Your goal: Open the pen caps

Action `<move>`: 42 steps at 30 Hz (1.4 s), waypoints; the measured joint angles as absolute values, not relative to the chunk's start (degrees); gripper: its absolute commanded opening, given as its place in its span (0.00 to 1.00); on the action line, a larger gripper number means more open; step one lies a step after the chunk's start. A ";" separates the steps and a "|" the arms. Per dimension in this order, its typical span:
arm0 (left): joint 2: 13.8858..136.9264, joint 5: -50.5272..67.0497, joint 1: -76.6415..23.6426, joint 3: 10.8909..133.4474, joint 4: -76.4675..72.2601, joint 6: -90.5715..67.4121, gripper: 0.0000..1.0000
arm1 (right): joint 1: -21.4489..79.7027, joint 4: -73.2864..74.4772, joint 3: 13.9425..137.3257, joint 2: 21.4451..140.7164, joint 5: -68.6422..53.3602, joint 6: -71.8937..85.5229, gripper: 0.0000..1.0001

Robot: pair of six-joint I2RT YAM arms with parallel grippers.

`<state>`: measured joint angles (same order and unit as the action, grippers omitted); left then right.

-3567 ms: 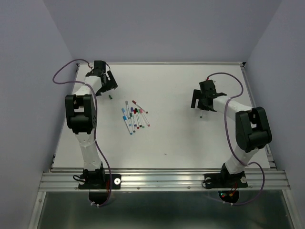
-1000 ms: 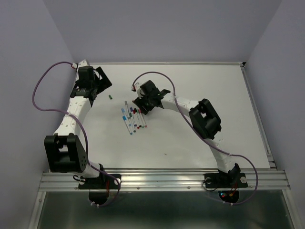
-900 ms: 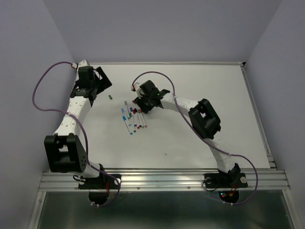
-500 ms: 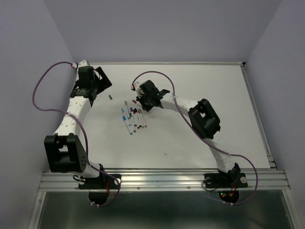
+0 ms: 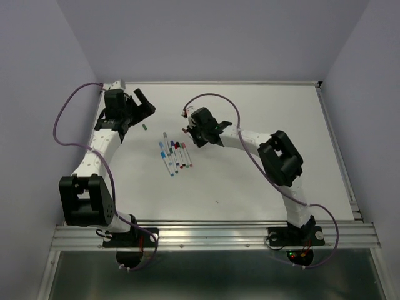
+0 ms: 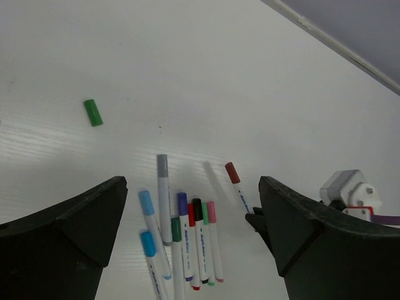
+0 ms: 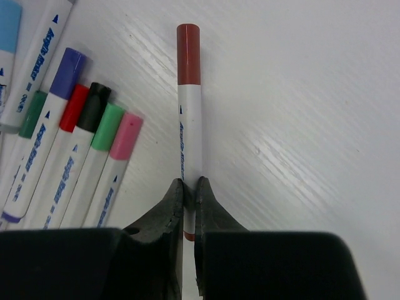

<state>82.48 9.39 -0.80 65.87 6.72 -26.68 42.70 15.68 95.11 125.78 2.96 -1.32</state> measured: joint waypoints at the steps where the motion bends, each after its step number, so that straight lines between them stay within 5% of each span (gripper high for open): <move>1: 82.48 10.59 -0.91 65.56 6.15 -27.11 0.99 | 42.48 14.96 93.51 124.20 2.94 -0.78 0.01; 11: 83.18 18.74 -11.03 64.55 -1.17 -31.14 0.98 | 39.97 5.02 79.57 102.56 -0.97 7.11 0.01; 20: 86.91 20.91 -14.74 66.32 -5.02 -34.13 0.89 | 40.14 1.83 75.59 99.13 -6.79 10.76 0.01; 28: 88.14 21.30 -15.88 67.35 -6.44 -34.85 0.66 | 40.14 -0.62 75.13 99.13 -10.31 12.27 0.01; 33: 88.55 21.91 -16.43 67.55 -6.79 -35.05 0.63 | 40.14 -1.85 75.13 99.11 -11.27 12.64 0.01; 42: 88.77 22.06 -16.91 67.55 -7.11 -35.51 0.42 | 40.14 -2.17 75.16 99.11 -11.38 13.10 0.01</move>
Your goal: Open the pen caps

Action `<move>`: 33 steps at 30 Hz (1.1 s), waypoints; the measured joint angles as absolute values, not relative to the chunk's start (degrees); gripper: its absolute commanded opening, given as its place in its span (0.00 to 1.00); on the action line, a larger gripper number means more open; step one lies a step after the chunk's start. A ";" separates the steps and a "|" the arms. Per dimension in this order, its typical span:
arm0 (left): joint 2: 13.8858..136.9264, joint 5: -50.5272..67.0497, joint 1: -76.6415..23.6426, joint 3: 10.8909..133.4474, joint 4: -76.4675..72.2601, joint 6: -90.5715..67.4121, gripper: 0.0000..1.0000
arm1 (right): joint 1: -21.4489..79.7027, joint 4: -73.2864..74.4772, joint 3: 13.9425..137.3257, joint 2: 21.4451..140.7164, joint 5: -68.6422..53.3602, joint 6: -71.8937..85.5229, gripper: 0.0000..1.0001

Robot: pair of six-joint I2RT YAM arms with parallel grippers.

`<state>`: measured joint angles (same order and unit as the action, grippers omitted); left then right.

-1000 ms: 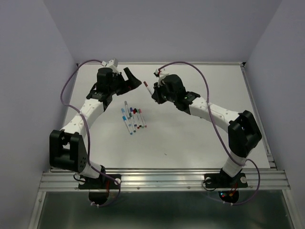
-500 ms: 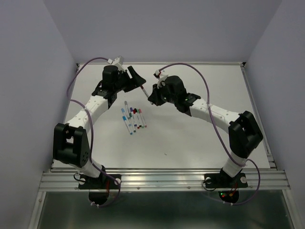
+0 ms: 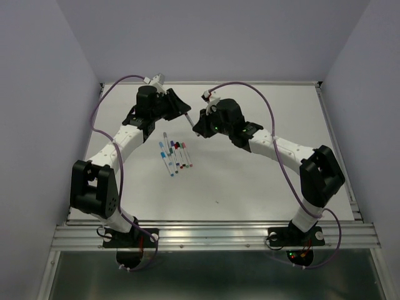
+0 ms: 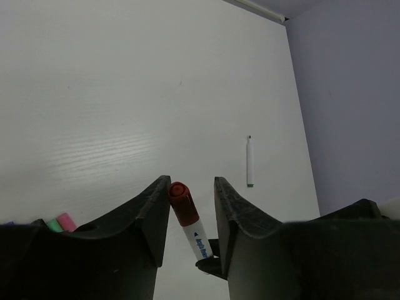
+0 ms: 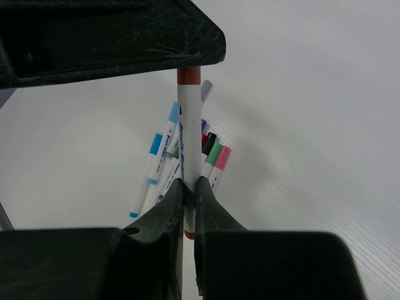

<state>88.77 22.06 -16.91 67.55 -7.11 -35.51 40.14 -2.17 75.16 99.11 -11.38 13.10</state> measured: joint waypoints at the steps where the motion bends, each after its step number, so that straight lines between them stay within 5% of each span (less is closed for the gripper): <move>1: 88.77 22.06 -16.91 67.55 -7.11 -35.51 0.40 | 40.14 -2.20 75.16 99.11 -11.35 13.13 0.01; 6: 88.77 21.93 -16.91 67.55 -7.60 -35.57 0.24 | 40.14 -2.15 75.50 99.11 -10.90 13.13 0.01; 8: 88.77 22.09 -16.91 67.68 -8.23 -35.70 0.01 | 40.14 -2.07 75.90 99.13 -10.83 13.13 0.01; 9: 88.77 22.06 -16.91 67.81 -8.40 -35.70 0.00 | 40.14 -2.02 76.07 99.15 -10.74 13.13 0.01; 25: 88.40 20.99 -13.19 70.63 -2.31 -36.07 0.00 | 40.07 -12.67 67.11 95.33 -14.50 14.06 0.01; 33: 91.02 12.21 2.07 77.91 -5.04 -35.18 0.00 | 40.18 -10.48 56.14 90.21 -21.50 16.99 0.01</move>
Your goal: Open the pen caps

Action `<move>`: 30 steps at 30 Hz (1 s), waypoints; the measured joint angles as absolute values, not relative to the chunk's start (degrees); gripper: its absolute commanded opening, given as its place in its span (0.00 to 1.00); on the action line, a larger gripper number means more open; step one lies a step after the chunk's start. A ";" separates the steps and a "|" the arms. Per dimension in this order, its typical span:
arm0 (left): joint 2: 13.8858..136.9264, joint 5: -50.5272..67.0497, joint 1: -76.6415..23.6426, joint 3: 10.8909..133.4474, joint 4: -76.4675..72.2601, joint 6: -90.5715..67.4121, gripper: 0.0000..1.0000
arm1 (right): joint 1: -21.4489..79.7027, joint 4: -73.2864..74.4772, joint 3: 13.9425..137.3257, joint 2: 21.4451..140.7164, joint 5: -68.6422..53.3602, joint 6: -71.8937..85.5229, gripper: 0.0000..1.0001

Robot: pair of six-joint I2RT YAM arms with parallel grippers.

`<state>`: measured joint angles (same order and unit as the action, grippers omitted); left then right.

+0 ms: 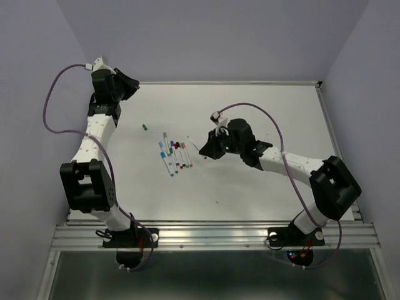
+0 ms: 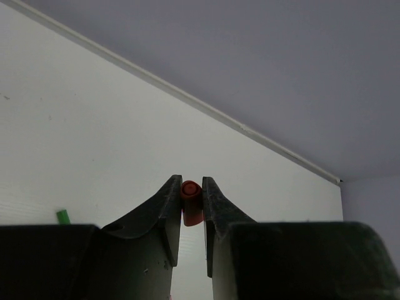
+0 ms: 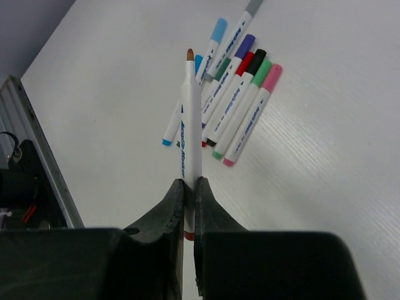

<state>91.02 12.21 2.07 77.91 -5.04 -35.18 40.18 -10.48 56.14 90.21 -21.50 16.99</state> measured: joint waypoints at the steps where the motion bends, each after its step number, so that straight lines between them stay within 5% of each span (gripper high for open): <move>1: 91.02 11.97 2.74 78.26 -4.97 -34.92 0.00 | 40.18 -10.24 55.51 89.93 -21.34 17.28 0.01; 10: 93.19 6.94 3.62 78.87 3.57 -31.83 0.00 | 37.54 -0.40 56.10 88.51 -3.01 21.30 0.01; 21: 107.94 -0.84 4.62 78.13 12.62 -29.34 0.05 | 22.63 8.23 56.07 88.58 11.31 25.52 0.01; 30: 115.11 -1.83 4.62 80.68 15.09 -28.32 0.28 | 19.73 10.20 55.29 88.18 13.21 25.47 0.01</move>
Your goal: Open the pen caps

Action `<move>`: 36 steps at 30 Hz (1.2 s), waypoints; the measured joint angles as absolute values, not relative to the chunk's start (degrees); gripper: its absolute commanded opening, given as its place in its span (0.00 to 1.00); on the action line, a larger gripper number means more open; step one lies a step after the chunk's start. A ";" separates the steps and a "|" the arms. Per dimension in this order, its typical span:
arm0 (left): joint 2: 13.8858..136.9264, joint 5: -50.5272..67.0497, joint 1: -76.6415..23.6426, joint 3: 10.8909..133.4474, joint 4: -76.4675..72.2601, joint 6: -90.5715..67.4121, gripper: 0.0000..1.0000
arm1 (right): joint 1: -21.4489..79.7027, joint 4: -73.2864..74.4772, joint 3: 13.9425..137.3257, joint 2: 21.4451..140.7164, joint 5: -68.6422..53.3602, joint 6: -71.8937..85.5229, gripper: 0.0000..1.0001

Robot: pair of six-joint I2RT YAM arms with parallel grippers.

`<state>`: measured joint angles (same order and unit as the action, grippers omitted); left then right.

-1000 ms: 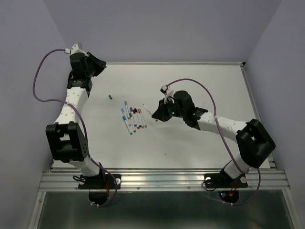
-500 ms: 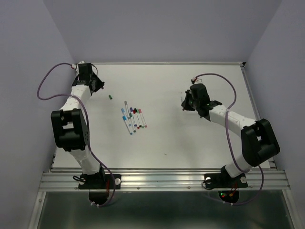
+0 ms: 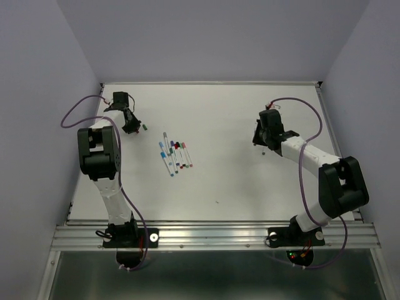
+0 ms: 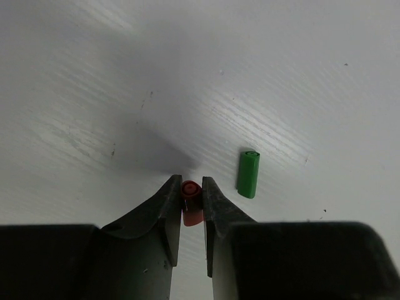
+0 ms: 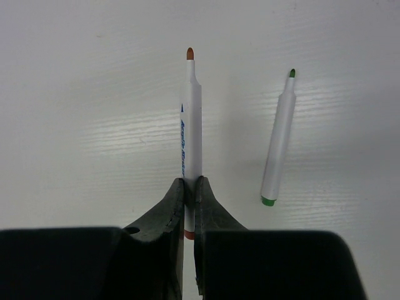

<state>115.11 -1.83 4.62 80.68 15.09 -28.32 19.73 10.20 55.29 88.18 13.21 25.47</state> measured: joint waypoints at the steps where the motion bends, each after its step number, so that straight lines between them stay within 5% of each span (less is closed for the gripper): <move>1: 115.13 -1.83 4.62 80.86 14.98 -28.27 0.30 | 19.44 10.28 55.29 88.18 13.37 25.45 0.01; 8: 115.68 -1.10 4.62 81.14 15.00 -27.46 0.58 | 18.46 11.14 55.29 88.18 13.69 25.28 0.01; 16: 115.24 0.64 4.62 81.06 14.72 -27.35 0.70 | 16.78 11.60 54.37 87.20 14.26 25.28 0.01; 20: 111.02 2.35 4.62 78.74 13.63 -27.42 0.99 | 14.31 11.81 53.10 86.35 14.90 25.34 0.01; 30: 82.85 4.71 4.49 68.88 7.51 -28.36 0.99 | 10.02 12.25 51.81 88.97 18.50 26.33 0.03; 36: 76.16 3.77 4.49 66.24 5.78 -28.32 0.99 | 9.06 12.45 52.05 94.35 18.94 26.63 0.09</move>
<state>76.16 3.77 4.49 66.24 5.78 -28.32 9.06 12.45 52.05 94.35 18.94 26.63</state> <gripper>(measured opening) 0.986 0.078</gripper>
